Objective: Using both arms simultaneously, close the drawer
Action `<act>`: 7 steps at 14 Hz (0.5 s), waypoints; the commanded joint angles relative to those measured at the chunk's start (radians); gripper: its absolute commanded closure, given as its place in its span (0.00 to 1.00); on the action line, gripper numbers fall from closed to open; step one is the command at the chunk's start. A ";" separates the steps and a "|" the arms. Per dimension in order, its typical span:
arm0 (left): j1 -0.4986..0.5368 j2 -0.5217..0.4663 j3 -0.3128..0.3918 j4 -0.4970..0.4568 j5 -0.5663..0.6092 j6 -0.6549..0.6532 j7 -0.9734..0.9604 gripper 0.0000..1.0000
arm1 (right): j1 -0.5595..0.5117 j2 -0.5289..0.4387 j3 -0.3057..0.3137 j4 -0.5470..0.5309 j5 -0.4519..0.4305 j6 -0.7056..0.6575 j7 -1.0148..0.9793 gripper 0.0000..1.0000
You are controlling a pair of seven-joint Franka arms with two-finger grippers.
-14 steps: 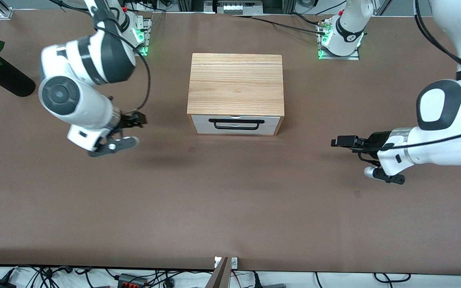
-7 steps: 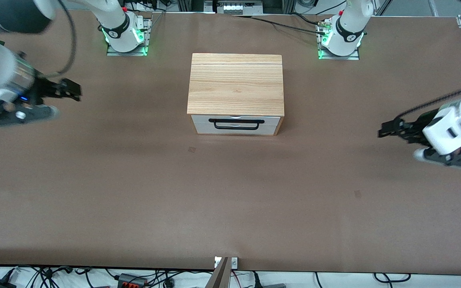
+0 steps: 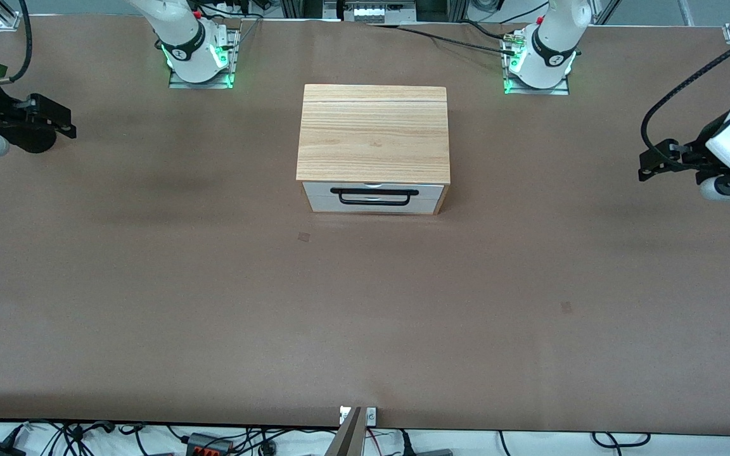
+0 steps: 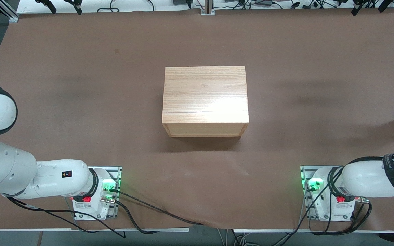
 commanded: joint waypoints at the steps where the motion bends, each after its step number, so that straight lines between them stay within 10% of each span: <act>1: -0.014 -0.106 0.021 -0.152 -0.018 0.051 -0.016 0.00 | -0.042 -0.047 0.028 -0.116 0.004 0.107 0.007 0.00; 7: 0.006 -0.081 0.021 -0.150 -0.067 0.075 0.047 0.00 | -0.114 -0.102 0.048 -0.138 0.006 0.144 -0.013 0.00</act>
